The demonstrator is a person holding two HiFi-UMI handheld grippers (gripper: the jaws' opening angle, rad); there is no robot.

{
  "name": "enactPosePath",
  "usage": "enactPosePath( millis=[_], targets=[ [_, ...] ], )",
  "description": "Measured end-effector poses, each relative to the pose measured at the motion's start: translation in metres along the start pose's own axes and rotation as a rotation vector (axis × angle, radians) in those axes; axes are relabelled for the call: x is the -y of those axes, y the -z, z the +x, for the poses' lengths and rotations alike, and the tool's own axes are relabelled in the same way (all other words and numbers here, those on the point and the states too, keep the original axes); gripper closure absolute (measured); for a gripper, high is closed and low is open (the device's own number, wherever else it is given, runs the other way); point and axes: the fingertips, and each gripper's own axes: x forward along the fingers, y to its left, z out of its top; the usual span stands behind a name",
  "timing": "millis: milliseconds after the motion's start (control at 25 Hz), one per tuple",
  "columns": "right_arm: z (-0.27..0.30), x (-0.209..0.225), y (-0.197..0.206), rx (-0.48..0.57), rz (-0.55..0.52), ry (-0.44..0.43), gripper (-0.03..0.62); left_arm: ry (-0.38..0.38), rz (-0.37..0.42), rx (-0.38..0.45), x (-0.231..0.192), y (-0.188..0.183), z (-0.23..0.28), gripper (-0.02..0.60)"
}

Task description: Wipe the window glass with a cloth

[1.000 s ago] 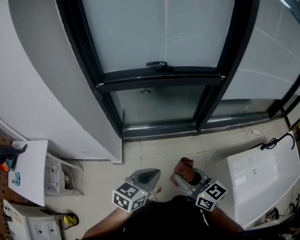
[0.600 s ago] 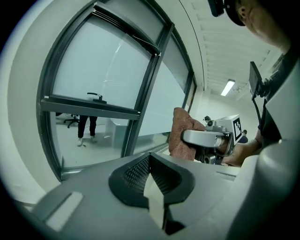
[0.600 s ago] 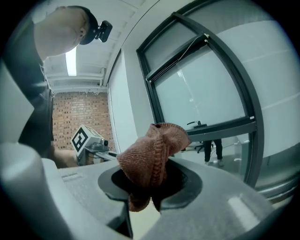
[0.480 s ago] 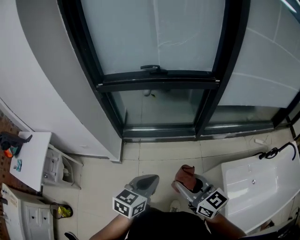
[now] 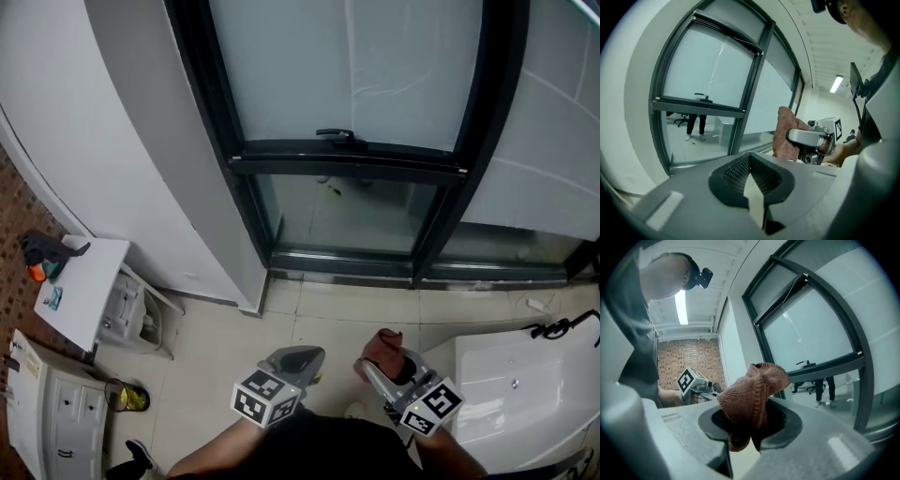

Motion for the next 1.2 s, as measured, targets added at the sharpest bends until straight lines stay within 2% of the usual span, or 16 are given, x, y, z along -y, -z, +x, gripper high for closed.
enactPosePath(
  millis=[200, 400, 840, 1200],
  targets=[
    [0.022, -0.007, -0.003, -0.012, -0.023, 0.051, 0.485, 0.012, 0.042, 0.003, -0.025, -0.015, -0.016, 0.565],
    [0.050, -0.026, 0.005, -0.039, -0.058, 0.068, 0.485, 0.012, 0.043, 0.021, -0.056, -0.021, -0.031, 0.565],
    [0.064, -0.034, 0.007, -0.070, -0.076, 0.097, 0.487, 0.064, 0.064, 0.006, -0.063, -0.017, -0.032, 0.565],
    [0.065, -0.036, 0.014, -0.070, -0.040, 0.113, 0.487, 0.054, 0.053, 0.021, -0.070, -0.018, -0.036, 0.565]
  ],
)
